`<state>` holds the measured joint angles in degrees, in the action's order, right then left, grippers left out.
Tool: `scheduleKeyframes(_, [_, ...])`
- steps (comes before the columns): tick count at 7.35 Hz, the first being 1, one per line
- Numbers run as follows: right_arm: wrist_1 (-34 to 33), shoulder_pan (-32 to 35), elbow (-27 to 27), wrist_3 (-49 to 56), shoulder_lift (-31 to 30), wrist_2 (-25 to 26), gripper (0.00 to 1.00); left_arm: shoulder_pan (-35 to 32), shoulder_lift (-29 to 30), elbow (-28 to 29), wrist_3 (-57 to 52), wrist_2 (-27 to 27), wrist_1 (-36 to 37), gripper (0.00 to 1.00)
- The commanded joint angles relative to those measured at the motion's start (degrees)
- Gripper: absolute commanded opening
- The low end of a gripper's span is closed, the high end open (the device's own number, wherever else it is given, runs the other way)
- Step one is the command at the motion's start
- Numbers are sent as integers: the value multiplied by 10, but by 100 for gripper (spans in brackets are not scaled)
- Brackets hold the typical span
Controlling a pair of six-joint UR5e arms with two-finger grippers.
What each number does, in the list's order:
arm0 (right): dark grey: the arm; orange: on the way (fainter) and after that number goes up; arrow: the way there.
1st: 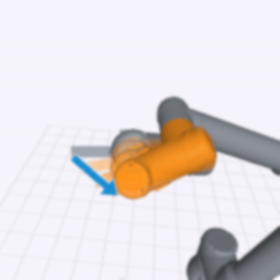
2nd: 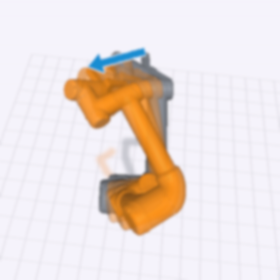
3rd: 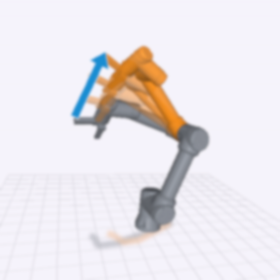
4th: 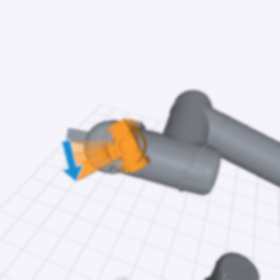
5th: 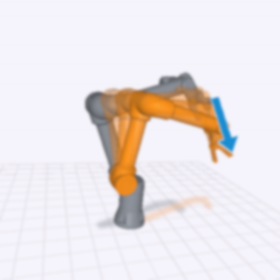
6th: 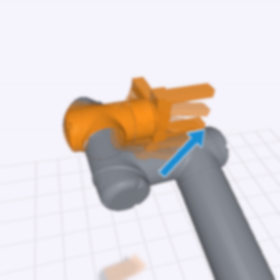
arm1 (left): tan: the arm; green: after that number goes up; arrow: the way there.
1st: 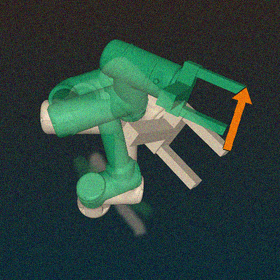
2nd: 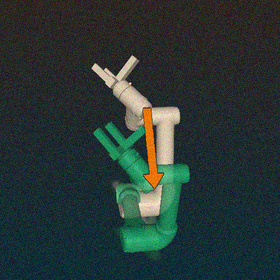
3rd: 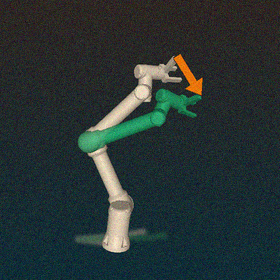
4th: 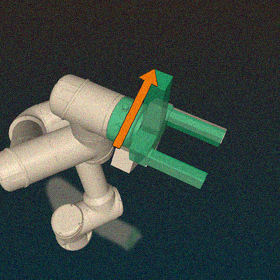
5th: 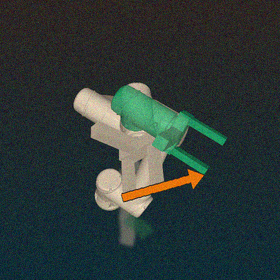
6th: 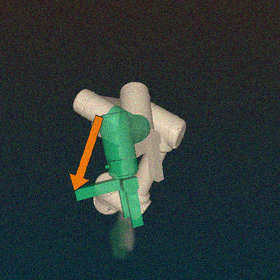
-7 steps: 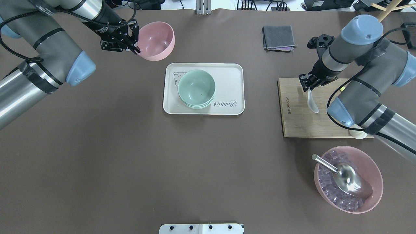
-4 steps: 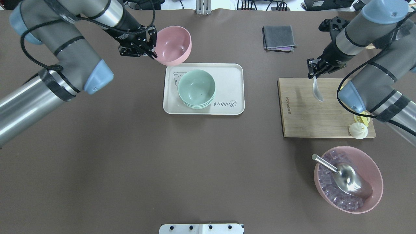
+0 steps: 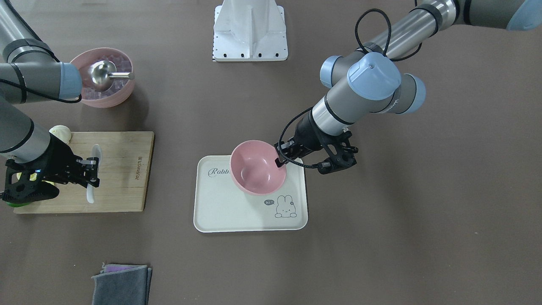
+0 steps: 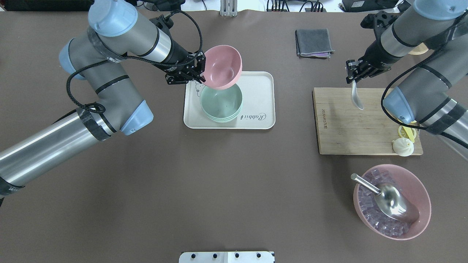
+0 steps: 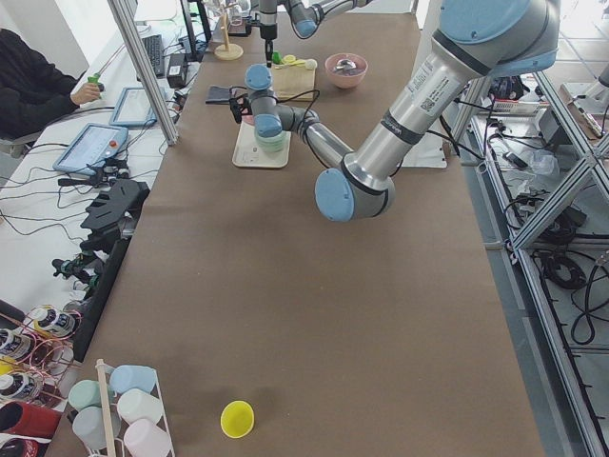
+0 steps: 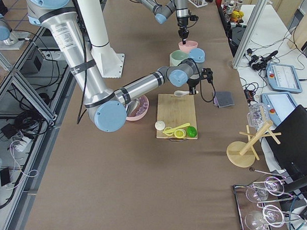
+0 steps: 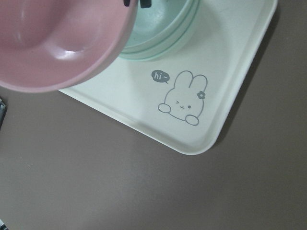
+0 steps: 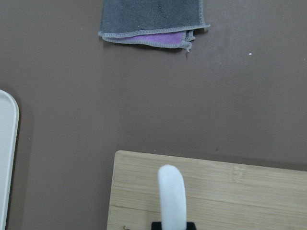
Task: Stack pink bowl on green and place spoon
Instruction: 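Lower the pink bowl onto the mint-green bowl and open the left gripper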
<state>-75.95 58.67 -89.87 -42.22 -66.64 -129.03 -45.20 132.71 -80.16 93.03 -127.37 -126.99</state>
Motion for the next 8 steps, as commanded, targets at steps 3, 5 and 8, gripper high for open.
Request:
scheduleKeyframes(3, [3,0,0,-3,3,2,0,-9,-41,1,-131,-63,-1,0])
scheduleKeyframes(5, [4,0,0,-3,3,2,0,-7,-36,5,-129,-60,-4,0])
scheduleKeyframes(8, [4,0,0,-3,3,2,0,5,-11,33,-127,-26,-26,0])
